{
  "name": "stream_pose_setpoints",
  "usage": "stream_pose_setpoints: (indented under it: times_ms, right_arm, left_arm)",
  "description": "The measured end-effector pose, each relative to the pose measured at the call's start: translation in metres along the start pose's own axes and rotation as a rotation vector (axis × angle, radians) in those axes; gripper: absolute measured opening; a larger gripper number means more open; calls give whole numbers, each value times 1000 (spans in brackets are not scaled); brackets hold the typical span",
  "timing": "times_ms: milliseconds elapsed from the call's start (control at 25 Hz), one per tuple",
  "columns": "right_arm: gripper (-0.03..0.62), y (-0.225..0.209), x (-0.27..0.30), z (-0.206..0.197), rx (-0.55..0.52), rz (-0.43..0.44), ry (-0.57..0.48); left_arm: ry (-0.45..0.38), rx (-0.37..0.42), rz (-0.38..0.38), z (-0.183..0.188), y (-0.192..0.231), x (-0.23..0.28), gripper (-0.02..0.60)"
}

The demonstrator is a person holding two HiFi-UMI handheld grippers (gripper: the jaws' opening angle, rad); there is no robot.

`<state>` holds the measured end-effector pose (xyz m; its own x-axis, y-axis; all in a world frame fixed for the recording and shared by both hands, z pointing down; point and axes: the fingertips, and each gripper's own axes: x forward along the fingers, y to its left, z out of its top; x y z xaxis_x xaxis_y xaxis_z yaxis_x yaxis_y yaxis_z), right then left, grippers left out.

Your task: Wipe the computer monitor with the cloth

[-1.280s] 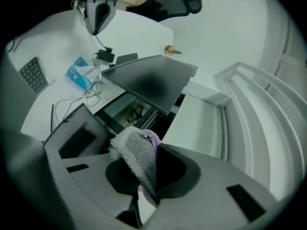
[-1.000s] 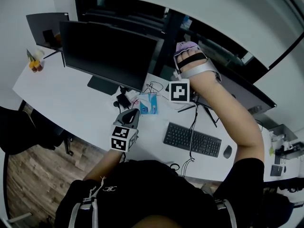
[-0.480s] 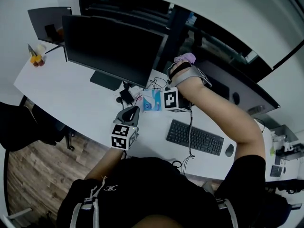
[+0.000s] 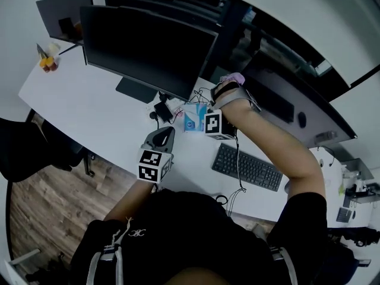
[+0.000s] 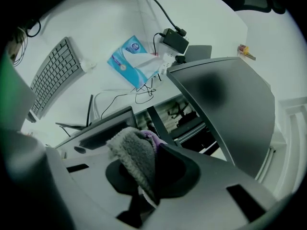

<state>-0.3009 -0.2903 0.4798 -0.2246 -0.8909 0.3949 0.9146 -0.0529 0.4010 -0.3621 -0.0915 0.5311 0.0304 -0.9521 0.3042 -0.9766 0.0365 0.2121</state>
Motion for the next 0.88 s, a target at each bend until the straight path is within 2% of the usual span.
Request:
stream_pose_setpoints:
  times_ms: [400, 720, 880]
  right_arm:
    - [63, 23, 38, 66, 77, 104, -101]
    - [64, 26, 60, 102, 268, 84, -211]
    - [64, 25, 65, 119, 404, 77, -275]
  left_arm:
    - [43, -12, 34, -20, 28, -6, 14]
    - [70, 0, 31, -25, 44, -5, 14]
    - [79, 10, 14, -24, 47, -1, 14]
